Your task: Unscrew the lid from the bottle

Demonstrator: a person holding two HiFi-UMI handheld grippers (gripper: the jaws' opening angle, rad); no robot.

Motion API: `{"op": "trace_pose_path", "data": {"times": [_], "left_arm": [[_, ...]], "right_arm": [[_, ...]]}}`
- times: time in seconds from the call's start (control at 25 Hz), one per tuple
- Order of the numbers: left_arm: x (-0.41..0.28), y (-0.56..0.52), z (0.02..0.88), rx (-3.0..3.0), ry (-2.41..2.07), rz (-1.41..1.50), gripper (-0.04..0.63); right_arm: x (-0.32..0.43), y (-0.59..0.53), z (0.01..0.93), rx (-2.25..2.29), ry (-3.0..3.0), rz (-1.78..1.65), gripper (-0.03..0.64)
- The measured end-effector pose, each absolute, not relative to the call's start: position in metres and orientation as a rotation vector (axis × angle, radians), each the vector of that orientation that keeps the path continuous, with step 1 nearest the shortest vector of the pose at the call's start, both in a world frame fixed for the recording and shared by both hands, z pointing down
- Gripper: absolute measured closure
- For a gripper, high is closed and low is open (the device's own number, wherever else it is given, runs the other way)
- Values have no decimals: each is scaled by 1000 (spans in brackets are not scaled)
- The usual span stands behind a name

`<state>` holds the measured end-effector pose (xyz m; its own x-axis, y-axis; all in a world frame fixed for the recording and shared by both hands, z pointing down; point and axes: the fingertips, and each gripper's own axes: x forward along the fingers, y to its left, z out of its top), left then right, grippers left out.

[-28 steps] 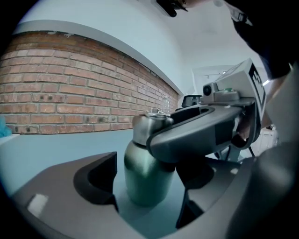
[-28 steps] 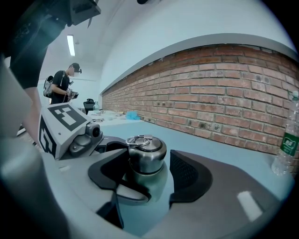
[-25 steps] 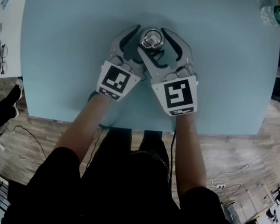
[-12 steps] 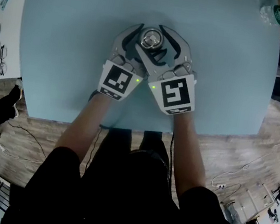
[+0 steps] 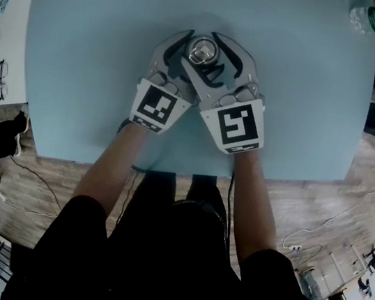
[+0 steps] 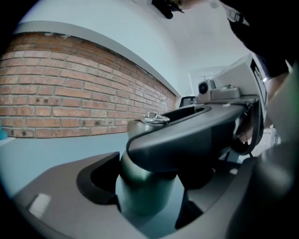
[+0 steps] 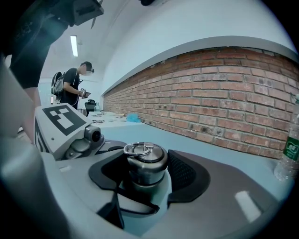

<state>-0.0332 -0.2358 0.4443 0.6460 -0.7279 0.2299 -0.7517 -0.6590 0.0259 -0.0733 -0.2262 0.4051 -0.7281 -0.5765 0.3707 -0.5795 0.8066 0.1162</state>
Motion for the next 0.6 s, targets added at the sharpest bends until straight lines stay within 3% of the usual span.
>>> {"op": "trace_pose_path", "data": {"times": [0.6], "left_arm": [[-32,-235,443,2763,-1198,313,235]], "right_arm": [[-74,-223,405,722,-2645,-17,353]]}}
